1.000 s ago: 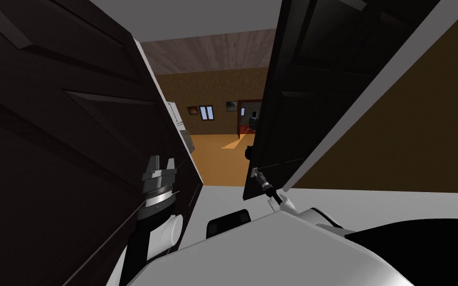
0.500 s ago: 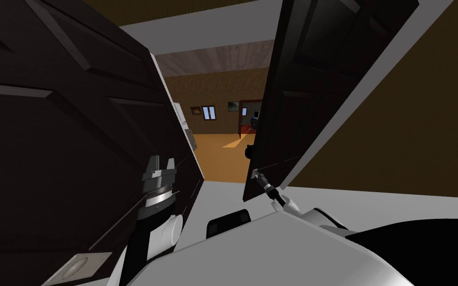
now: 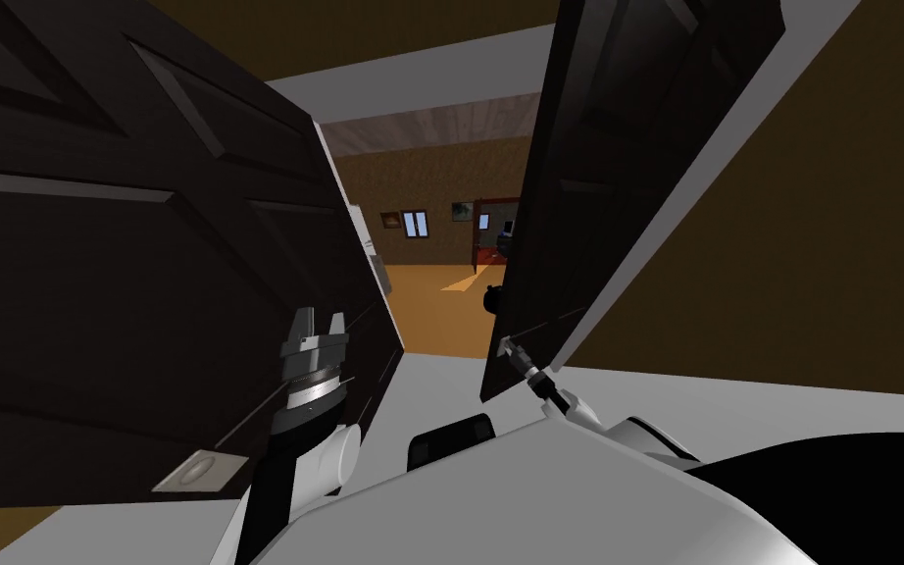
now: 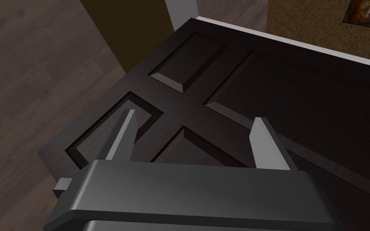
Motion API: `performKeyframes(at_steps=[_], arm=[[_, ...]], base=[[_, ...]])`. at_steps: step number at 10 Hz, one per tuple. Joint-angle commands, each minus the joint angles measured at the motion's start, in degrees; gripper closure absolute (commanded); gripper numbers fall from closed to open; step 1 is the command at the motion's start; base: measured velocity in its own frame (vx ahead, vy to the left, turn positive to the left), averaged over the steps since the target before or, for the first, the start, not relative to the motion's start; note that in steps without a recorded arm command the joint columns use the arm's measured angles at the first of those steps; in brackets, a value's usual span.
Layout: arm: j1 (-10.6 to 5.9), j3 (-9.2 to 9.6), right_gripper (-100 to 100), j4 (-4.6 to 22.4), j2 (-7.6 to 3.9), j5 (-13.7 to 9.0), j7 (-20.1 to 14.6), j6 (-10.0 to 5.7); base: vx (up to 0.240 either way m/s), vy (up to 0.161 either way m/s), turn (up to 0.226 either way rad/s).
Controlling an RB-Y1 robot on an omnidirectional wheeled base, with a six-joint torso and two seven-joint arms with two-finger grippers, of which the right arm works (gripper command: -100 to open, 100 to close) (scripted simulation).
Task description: Pull the door open
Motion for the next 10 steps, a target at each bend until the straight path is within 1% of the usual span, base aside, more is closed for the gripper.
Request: performKeyframes(at_steps=[1,2,4,5,6,7,8,9,10], arm=[[0.04,0.28,100,1.17,-0.61,0.31,-0.52,-1.90],[0.42,0.53,100,1.22,-0.97,0.55,-0.89,-2.65],[1.91,1.47,100,1.41,-2.37,1.47,-2.34,-5.56],[2.23,1.67,100,1.45,-2.68,1.67,-2.66,-6.18],[2.51,1.85,100,1.48,-2.94,1.84,-2.93,-6.72],[2.51,1.85,100,1.48,-2.94,1.84,-2.93,-6.72],[3.04,2.18,100,1.55,-3.43,2.17,-3.44,-7.74],[3.39,2.18,100,0.75,-3.05,2.12,-3.18,-6.63],[3.61,2.33,100,0.76,-3.17,2.27,-3.33,-6.99]], base=[[-0.078,-0.041,0.049],[-0.074,-0.044,0.060],[-0.164,-0.065,0.105],[-0.152,-0.065,0.056],[-0.126,-0.072,0.026],[-0.087,-0.048,0.004],[-0.086,-0.034,0.040],[-0.045,-0.017,0.006],[-0.121,-0.049,0.157]])
